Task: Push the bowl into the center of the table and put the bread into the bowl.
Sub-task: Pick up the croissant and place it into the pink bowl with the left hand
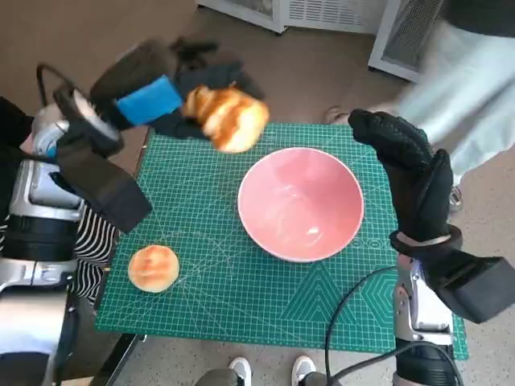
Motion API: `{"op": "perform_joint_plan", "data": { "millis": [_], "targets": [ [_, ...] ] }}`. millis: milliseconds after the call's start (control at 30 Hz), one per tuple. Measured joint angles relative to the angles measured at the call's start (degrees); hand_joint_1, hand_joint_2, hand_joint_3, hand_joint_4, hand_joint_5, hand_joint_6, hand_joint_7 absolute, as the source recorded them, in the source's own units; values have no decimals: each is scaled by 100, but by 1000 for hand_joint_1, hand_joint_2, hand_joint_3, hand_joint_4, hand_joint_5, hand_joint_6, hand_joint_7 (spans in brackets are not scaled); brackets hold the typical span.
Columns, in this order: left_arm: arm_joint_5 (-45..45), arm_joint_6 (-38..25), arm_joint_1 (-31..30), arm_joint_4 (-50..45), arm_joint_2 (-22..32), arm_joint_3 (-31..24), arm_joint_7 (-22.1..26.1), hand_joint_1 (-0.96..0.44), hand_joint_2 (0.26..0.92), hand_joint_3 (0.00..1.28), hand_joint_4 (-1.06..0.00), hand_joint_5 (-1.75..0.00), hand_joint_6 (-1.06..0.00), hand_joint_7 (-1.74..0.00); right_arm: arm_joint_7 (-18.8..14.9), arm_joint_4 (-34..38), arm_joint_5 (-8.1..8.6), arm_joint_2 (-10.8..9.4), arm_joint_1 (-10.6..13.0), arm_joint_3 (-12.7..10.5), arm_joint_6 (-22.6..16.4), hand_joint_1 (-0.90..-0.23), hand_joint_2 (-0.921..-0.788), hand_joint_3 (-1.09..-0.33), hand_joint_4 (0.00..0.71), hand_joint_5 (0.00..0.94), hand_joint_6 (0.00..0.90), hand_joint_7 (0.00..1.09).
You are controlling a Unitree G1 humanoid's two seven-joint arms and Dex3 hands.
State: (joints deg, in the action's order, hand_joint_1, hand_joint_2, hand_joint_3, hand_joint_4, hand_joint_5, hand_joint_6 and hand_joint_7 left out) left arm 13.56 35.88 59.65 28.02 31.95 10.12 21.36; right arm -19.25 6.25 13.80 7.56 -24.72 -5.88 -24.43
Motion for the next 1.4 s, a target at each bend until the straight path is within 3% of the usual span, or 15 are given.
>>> {"op": "perform_joint_plan", "data": {
  "millis": [267, 667, 833, 867, 900, 933, 1000, 1033, 1133, 1400],
  "targets": [
    [227, -127, 11, 204, -531, 347, 122, 2, 893, 5, -849, -966, -731, -1076, 0, -37, 2, 1, 26, -21, -1, -699, -921, -682, 157, 3, 24, 507],
    [778, 163, 277, 1840, -1095, 905, 162, 1, 919, 15, -782, -1058, -661, -1134, 25, -171, 0, 6, 150, -63, 0, -698, -921, -679, 164, 5, 30, 499],
    [957, 193, 380, 2399, -1281, 1086, 216, 0, 920, 68, -707, -1145, -607, -1181, 72, -258, -2, 7, 187, -70, 2, -699, -921, -677, 171, 8, 33, 495],
    [979, 191, 393, 2497, -1308, 1118, 236, -9, 892, 80, -599, -874, -498, -929, 79, -272, -2, 8, 196, -72, 2, -697, -921, -677, 172, 8, 33, 494],
    [1017, 163, 410, 2578, -1333, 1151, 295, -16, 882, 71, -578, -607, -474, -679, 89, -288, -3, 8, 208, -73, 2, -696, -921, -677, 172, 8, 34, 493],
    [1044, 122, 423, 2663, -1357, 1180, 371, -27, 859, 55, -446, -388, -387, -466, 102, -304, -5, 8, 222, -74, 2, -695, -921, -677, 172, 8, 34, 492],
    [1051, 12, 430, 2782, -1389, 1216, 571, -37, 839, 40, -330, -199, -311, -278, 122, -330, -8, 8, 255, -75, 2, -694, -921, -677, 173, 8, 35, 490],
    [1051, -47, 429, 2818, -1397, 1235, 687, -45, 820, 29, -221, -127, -258, -192, 130, -346, -9, 9, 276, -77, 2, -694, -921, -677, 173, 7, 35, 489],
    [1050, -306, 429, 2847, -1400, 1277, 1135, -77, 788, 10, -80, -42, -194, -87, 163, -371, -16, 11, 330, -83, 2, -694, -921, -677, 173, 7, 37, 487],
    [847, -856, 250, 2210, -1287, 1142, 1821, -176, 772, 1, -16, -3, -181, -36, 222, -417, -53, 11, 363, -81, 0, -695, -921, -676, 174, 6, 39, 481]
  ]
}}
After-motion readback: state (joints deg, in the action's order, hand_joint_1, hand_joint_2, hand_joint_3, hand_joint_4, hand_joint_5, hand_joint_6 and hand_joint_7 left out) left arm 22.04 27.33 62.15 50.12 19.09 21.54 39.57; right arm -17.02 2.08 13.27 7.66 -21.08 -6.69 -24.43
